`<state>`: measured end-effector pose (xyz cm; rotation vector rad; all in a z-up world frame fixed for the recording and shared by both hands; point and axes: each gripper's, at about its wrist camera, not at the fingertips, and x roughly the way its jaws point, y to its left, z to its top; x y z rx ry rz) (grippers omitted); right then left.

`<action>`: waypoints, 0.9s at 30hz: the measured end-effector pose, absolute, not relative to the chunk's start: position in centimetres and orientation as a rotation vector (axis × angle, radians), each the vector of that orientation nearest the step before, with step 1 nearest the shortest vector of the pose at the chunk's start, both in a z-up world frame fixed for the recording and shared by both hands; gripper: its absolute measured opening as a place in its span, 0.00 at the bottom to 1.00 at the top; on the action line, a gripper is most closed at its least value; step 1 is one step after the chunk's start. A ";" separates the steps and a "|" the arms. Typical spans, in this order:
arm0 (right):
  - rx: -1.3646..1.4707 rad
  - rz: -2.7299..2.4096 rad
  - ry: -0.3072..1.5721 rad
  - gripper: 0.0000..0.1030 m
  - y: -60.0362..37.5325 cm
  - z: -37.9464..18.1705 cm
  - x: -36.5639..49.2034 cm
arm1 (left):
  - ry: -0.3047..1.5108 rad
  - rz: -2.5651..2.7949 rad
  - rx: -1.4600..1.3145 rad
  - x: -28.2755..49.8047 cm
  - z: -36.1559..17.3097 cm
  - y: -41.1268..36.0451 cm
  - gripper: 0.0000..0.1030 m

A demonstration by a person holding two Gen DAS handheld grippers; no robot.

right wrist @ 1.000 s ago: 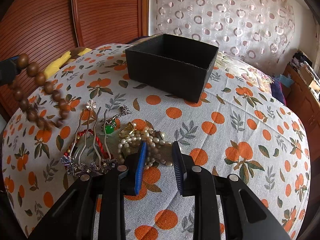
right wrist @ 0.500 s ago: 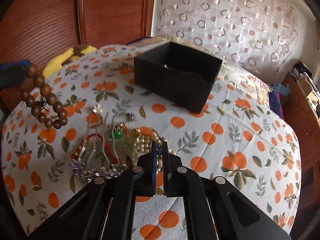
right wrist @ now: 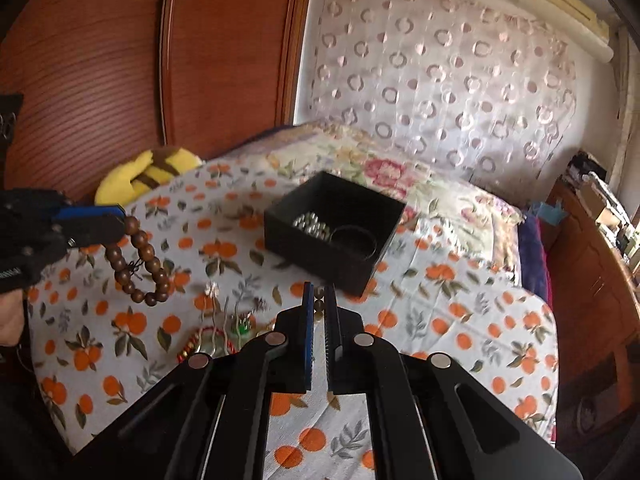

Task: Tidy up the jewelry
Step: 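Carry the bead bracelet and gold chain over the black box and release both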

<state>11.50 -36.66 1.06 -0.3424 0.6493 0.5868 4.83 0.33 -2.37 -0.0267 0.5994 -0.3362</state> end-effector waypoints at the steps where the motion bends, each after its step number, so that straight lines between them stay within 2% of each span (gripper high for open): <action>1: -0.341 0.585 0.641 0.05 -36.7 1.5 11.5 | 0.596 -0.336 -0.024 4.9 -2.2 0.3 0.12; 27: -0.286 0.561 0.507 0.05 -38.1 9.2 14.0 | 0.498 -0.363 0.014 8.6 2.8 -1.5 0.12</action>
